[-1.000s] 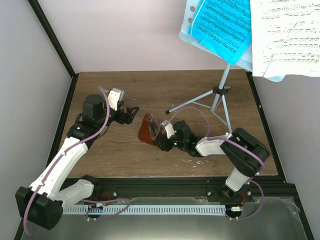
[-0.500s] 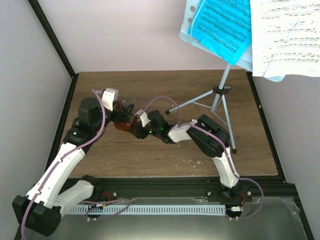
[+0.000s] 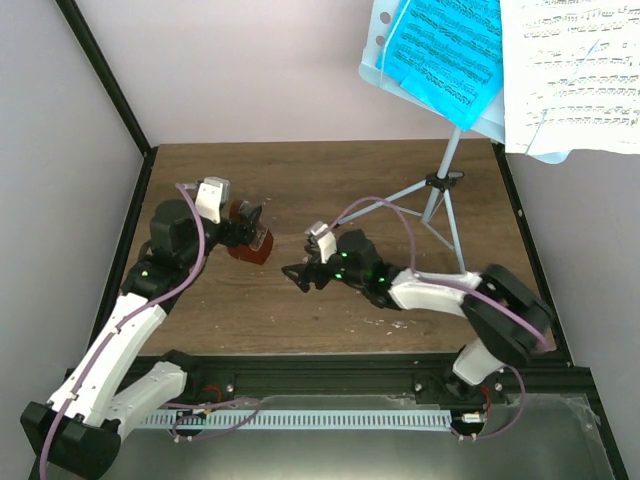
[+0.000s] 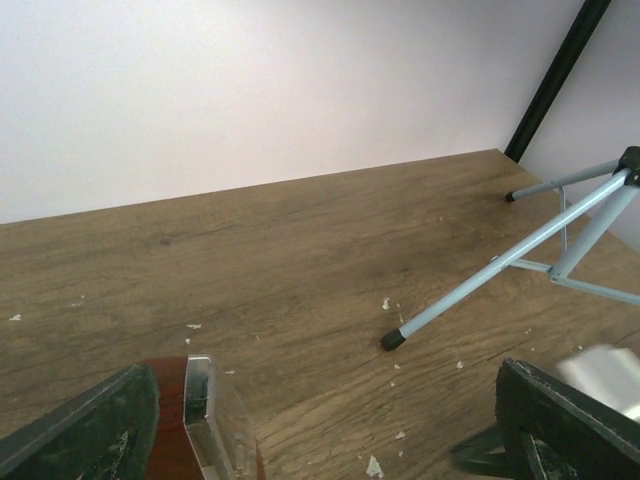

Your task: Pack up the instrument practice props

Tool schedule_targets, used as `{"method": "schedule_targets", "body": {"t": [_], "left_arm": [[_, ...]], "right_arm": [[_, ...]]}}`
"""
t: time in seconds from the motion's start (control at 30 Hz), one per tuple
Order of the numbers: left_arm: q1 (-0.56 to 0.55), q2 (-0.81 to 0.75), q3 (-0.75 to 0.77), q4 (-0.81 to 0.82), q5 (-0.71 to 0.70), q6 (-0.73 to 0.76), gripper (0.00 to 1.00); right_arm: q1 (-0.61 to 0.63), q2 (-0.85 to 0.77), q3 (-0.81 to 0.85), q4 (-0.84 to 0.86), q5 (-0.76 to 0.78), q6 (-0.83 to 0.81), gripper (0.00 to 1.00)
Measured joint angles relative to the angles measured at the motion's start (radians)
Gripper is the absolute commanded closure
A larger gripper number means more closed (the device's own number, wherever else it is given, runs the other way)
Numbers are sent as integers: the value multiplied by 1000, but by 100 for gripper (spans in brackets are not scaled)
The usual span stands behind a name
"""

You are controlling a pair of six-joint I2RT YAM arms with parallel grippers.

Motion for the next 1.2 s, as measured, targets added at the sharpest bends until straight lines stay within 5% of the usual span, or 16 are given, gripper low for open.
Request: {"method": "schedule_targets", "body": {"t": [0.2,0.47,0.83,1.2], "left_arm": [[0,-8,-10,2,-16,0,7],[0,-16,-13,6,-27,0,7],[0,-19,-15,6,-31,0,7],[0,-15,-15,6,-19,-1,7]], "right_arm": [[-59,-369,-167,-143,62,31,1],[-379,-697,-200,-393,91,64,0],[-668,-804,-116,-630,128,26,6],[-895,-748,-117,-480,-17,37,16]]}}
